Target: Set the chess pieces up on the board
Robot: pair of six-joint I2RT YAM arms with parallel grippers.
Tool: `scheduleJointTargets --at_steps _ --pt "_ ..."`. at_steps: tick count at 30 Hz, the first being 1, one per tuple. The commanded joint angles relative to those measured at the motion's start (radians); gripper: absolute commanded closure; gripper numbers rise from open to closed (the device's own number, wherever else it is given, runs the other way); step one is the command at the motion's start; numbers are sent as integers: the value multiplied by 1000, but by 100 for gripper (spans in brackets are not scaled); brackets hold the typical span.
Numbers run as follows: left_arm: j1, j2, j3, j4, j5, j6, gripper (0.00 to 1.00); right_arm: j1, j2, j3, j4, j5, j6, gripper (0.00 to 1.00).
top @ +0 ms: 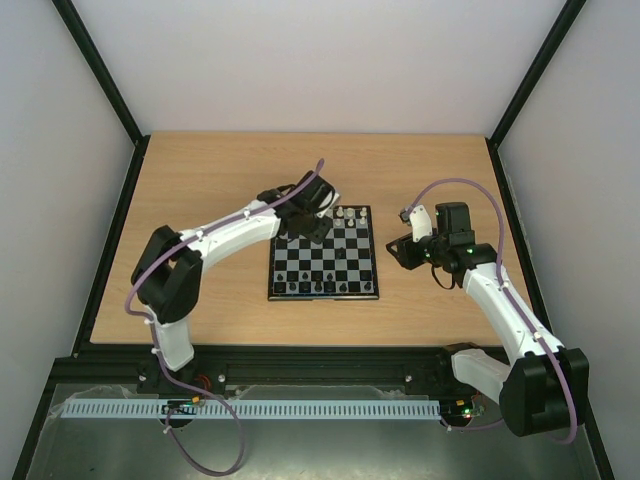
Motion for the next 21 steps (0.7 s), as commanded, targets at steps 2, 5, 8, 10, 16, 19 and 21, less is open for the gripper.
scheduleJointTargets --at_steps 2,5,8,10,16,19,21 --pt "36 98 70 -18 71 52 60 -3 4 -5 -15 8 -9 60" --pt "36 145 98 -25 125 122 59 -3 0 -6 -13 11 -9 60" --pt "39 183 118 -18 145 137 57 -3 -1 -7 -15 12 -10 60" --pt "43 201 126 -4 144 129 56 -3 -1 -7 -14 12 -10 60" --pt "64 253 154 18 148 118 56 -3 -1 -7 -16 11 -12 60" --pt "69 273 166 22 157 124 56 -3 -2 -7 -15 11 -12 60" --pt "70 284 172 18 161 128 57 -3 -2 -7 -16 12 -13 60"
